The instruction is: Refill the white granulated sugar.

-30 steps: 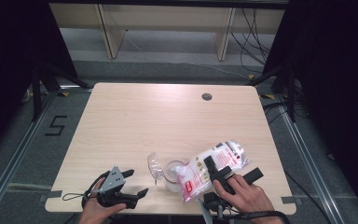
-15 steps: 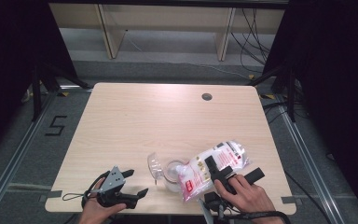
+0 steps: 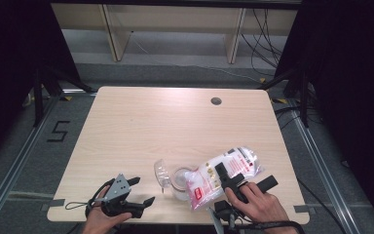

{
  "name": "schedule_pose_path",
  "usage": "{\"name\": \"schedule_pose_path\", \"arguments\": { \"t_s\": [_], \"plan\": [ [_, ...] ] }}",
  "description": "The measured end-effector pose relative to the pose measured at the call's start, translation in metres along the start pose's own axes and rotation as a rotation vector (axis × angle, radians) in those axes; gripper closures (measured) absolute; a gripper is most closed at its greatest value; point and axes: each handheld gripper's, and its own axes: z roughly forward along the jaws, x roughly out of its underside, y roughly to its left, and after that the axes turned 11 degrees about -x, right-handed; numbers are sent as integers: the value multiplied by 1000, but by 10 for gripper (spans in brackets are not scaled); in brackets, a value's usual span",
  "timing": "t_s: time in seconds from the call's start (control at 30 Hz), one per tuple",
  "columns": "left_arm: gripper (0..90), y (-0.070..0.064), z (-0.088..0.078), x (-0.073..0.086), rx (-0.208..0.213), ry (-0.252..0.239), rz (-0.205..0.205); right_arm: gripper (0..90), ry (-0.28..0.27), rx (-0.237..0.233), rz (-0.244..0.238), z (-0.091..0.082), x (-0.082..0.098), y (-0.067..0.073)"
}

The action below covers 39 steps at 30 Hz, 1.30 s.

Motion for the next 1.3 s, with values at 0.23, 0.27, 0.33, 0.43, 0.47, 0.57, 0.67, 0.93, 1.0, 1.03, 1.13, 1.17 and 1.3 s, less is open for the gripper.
{"name": "schedule_pose_path", "arguments": {
  "t_s": [0.23,0.27,0.33,0.43,0.47,0.57,0.67,0.93,1.0,1.03,1.13,1.17,1.3],
  "plan": [
    [162,0,0,0,1,-4,-10,639,-9,-1,6,0,-1,1],
    [162,0,0,0,1,-4,-9,640,-9,-3,6,0,-1,1],
    [162,0,0,0,2,-4,-9,641,-9,0,2,0,-1,1],
    [162,0,0,0,0,1,0,642,-14,3,1,1,-1,1],
    [162,0,0,0,0,0,0,643,-17,-1,3,2,-1,2],
    [162,0,0,0,-1,2,-9,645,-18,-4,5,3,-2,2],
    [162,0,0,0,1,-4,-8,647,-25,-9,3,3,-3,3],
    [162,0,0,0,1,-4,-8,650,-17,-9,-8,1,-3,1],
    [162,0,0,0,-1,0,0,650,-16,-2,-5,1,-3,1],
    [162,0,0,0,-1,0,0,651,-14,-4,-6,1,-2,1],
    [162,0,0,0,-1,0,0,651,-12,-7,-1,1,-2,1],
    [162,0,0,0,-1,0,0,651,-12,-7,-2,1,-3,1],
    [162,0,0,0,-1,0,-1,652,-12,-12,-9,0,-3,1]
  ]
}}
